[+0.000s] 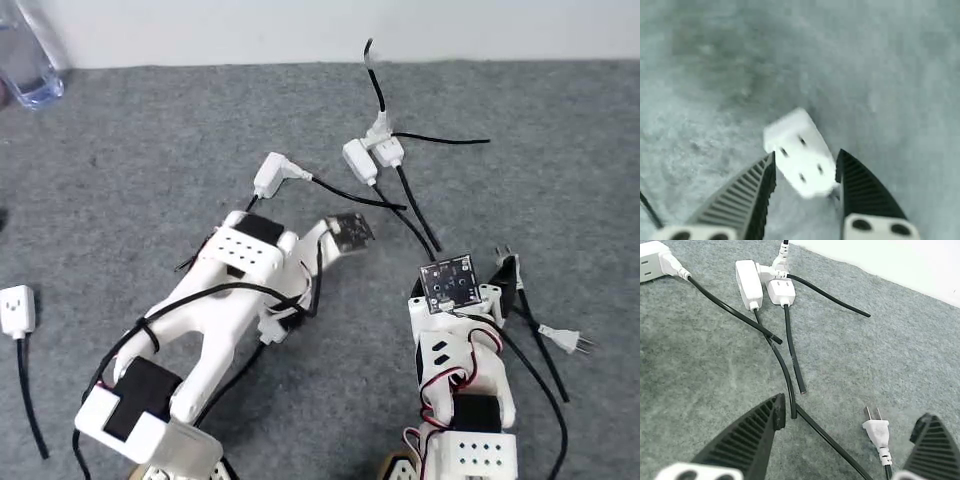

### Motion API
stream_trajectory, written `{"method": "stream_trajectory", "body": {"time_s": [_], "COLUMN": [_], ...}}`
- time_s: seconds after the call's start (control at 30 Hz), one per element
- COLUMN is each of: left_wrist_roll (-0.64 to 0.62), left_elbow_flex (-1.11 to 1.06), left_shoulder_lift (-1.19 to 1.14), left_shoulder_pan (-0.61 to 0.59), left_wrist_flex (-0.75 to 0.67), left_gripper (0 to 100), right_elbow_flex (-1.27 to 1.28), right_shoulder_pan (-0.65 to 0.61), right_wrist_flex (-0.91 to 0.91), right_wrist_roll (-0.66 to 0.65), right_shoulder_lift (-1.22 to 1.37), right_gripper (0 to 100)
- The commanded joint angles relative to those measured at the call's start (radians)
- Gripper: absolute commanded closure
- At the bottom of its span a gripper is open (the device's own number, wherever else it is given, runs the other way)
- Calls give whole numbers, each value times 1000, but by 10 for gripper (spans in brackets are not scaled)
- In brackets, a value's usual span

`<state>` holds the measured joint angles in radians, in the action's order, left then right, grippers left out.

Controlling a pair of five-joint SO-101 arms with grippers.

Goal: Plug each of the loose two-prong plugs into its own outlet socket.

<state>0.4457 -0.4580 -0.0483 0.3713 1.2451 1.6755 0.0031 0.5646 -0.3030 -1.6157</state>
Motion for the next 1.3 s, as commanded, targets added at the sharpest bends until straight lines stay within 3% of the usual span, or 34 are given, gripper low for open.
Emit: {"method": "stream_trajectory", "body": {"time_s": [0.0,0.13,0.3,0.73,0.93,1.07,1.27], "left_wrist_roll": [-342,-491,-551,-526,-494,-483,-459], "left_elbow_flex": [-19,-70,-113,-171,-191,-243,-329], "left_shoulder_lift": [43,43,43,44,44,49,213], "left_shoulder_pan": [9,5,-12,-18,-120,-123,-118], "left_wrist_flex": [-106,-212,-270,-242,-239,-244,-252], "left_gripper": [819,819,819,823,823,823,820], "right_elbow_flex": [17,17,17,17,17,17,17], "right_shoulder_pan": [4,4,4,-22,-22,-25,-25], "right_wrist_flex": [-15,-15,-16,-13,-13,-13,-12], "right_wrist_roll": [6,6,6,0,0,0,0], "right_shoulder_lift": [-1,-1,-1,-1,-1,-1,-1], "right_gripper": [612,612,612,612,612,612,612]}}
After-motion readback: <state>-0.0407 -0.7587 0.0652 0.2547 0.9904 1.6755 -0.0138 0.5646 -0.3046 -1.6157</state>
